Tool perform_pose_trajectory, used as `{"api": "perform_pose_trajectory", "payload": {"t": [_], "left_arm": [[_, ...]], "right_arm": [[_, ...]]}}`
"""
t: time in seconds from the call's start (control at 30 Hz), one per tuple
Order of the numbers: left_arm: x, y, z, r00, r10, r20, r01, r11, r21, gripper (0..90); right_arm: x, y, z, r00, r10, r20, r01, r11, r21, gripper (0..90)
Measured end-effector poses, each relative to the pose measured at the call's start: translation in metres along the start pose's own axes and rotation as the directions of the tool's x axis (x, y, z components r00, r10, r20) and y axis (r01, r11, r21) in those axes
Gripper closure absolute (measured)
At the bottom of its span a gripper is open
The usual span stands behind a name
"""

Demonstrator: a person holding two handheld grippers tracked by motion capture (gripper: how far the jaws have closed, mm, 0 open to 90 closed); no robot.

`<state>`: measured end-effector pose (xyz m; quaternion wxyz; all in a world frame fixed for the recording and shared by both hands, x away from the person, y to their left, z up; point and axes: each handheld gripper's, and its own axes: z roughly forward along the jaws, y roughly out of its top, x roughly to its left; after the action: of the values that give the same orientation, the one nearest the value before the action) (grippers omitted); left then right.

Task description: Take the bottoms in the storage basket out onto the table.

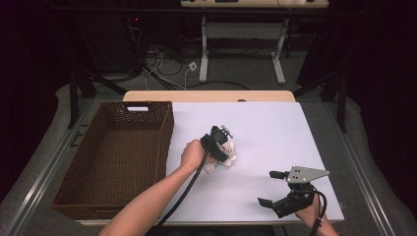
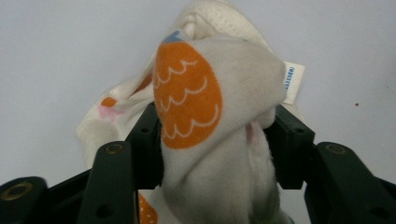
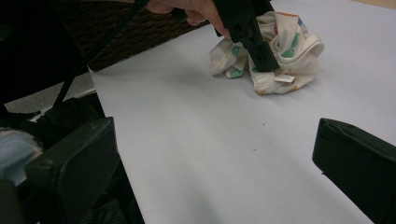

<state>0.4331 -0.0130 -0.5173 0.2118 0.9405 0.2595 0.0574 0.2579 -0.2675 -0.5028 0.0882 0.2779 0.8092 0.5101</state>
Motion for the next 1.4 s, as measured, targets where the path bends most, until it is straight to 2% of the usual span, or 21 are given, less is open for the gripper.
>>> {"api": "perform_pose_trajectory", "payload": {"t": [0.17, 0.23, 0.53, 0.97, 1.07, 1.4], "left_arm": [[0.002, -0.003, -0.009, 0.9988, -0.037, -0.032, 0.037, 0.9992, -0.015, 23.3], [0.004, -0.004, -0.016, 0.9990, -0.030, -0.035, 0.029, 0.9994, -0.020, 16.9], [0.005, -0.015, -0.048, 0.9994, -0.036, -0.002, 0.036, 0.9981, -0.049, 9.7], [0.002, -0.030, -0.082, 1.0000, -0.004, -0.003, 0.003, 0.9985, -0.054, 2.2], [0.001, -0.036, -0.092, 1.0000, 0.002, -0.004, -0.002, 0.9976, -0.070, 1.2], [0.000, -0.051, -0.110, 0.9998, -0.018, -0.008, 0.017, 0.9958, -0.090, 0.2]], "right_arm": [[0.000, 0.000, -0.001, 1.0000, 0.002, 0.001, -0.002, 1.000, 0.001, 0.0], [0.000, 0.000, -0.001, 1.0000, 0.002, 0.002, -0.002, 1.000, 0.001, 0.0], [0.000, 0.000, 0.000, 1.0000, 0.004, -0.002, -0.004, 1.000, 0.004, 0.0], [0.000, 0.000, 0.000, 1.0000, 0.006, 0.001, -0.006, 1.000, 0.006, 0.0], [0.001, 0.000, 0.000, 1.0000, 0.006, 0.001, -0.006, 1.000, 0.006, 0.0], [0.001, -0.001, -0.001, 1.0000, 0.006, 0.002, -0.006, 1.000, 0.007, 0.0]]}}
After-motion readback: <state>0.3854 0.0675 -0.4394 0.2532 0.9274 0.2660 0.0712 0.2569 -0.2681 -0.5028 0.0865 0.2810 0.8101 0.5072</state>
